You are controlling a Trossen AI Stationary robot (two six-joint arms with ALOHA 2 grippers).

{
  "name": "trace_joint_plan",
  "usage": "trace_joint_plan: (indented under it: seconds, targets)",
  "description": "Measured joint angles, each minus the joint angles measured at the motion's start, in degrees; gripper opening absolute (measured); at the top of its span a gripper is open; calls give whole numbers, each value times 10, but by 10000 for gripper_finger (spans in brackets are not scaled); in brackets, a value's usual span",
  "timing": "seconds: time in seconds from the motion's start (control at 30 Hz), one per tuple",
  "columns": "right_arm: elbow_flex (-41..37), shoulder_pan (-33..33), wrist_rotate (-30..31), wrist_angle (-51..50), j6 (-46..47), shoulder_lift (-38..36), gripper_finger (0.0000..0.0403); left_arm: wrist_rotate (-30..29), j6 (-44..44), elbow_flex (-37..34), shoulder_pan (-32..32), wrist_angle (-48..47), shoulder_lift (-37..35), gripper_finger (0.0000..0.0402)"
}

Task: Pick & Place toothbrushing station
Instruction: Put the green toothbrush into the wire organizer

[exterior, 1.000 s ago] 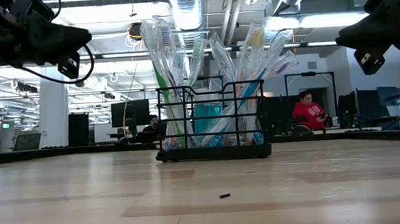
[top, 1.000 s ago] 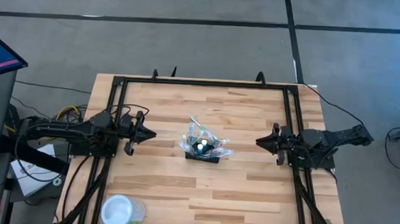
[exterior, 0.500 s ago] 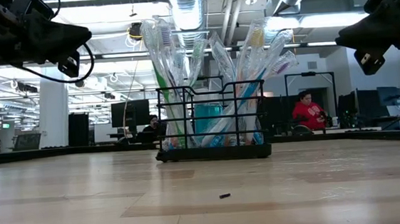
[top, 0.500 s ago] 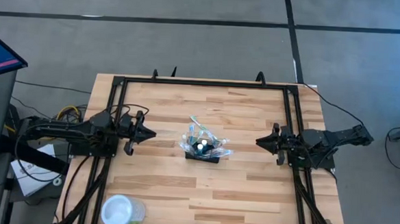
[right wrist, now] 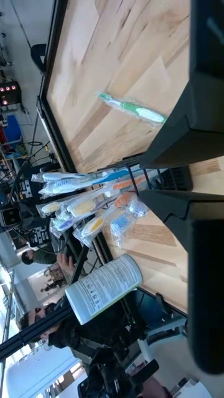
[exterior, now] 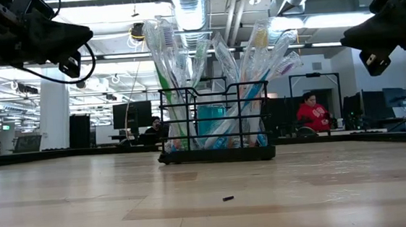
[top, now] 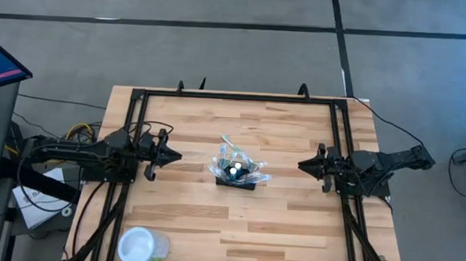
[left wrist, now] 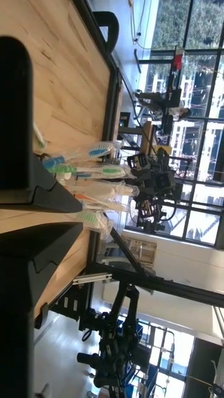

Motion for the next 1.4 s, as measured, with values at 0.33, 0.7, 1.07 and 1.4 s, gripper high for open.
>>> trace_joint_plan:
  seconds: [0.33, 0.7, 1.07, 1.4]
  targets:
    - [0, 0, 0, 0, 0, 0, 59, -8, 0, 0, 0, 7, 0, 30]
    - [0, 0, 0, 0, 0, 0, 59, -9, 0, 0, 0, 12, 2, 30]
    - [0, 0, 0, 0, 0, 0, 59, -9, 0, 0, 0, 14, 2, 30]
    - [0, 0, 0, 0, 0, 0, 59, -146, -14, 1, 27, 26, 33, 30]
